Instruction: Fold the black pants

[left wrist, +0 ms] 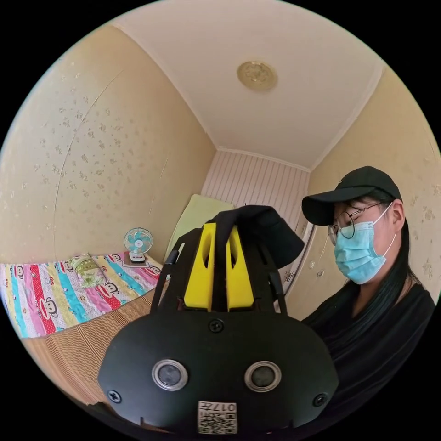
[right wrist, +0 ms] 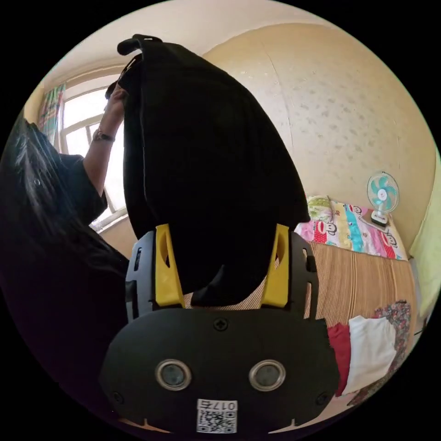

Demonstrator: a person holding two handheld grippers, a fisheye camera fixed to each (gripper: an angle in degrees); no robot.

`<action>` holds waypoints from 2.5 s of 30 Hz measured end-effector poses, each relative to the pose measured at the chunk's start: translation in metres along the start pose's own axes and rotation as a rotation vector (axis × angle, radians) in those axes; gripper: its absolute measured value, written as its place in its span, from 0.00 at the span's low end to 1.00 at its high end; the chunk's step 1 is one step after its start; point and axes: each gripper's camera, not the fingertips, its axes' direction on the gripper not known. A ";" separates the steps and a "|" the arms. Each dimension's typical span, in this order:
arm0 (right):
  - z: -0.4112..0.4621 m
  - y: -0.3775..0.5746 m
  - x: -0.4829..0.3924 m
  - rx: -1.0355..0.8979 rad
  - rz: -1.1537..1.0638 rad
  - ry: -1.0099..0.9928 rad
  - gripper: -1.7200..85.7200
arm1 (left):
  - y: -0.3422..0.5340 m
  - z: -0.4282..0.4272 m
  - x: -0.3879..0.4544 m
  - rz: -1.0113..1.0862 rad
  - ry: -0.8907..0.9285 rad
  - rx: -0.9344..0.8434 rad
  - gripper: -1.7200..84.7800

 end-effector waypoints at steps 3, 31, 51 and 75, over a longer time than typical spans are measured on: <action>-0.018 -0.051 -0.032 0.108 -0.031 0.235 0.32 | -0.013 -0.031 0.010 0.015 0.008 0.061 0.06; -0.096 -0.348 0.004 0.552 -0.174 0.388 0.08 | -0.107 -0.138 -0.015 0.071 -0.492 0.068 0.06; 0.361 0.093 0.351 -1.058 0.493 0.070 0.07 | 0.484 -0.020 -0.468 -1.110 -0.690 -0.916 0.12; 0.176 0.287 0.564 -0.957 1.101 0.213 0.16 | 0.573 -0.043 -0.379 -1.270 -0.871 -1.027 0.04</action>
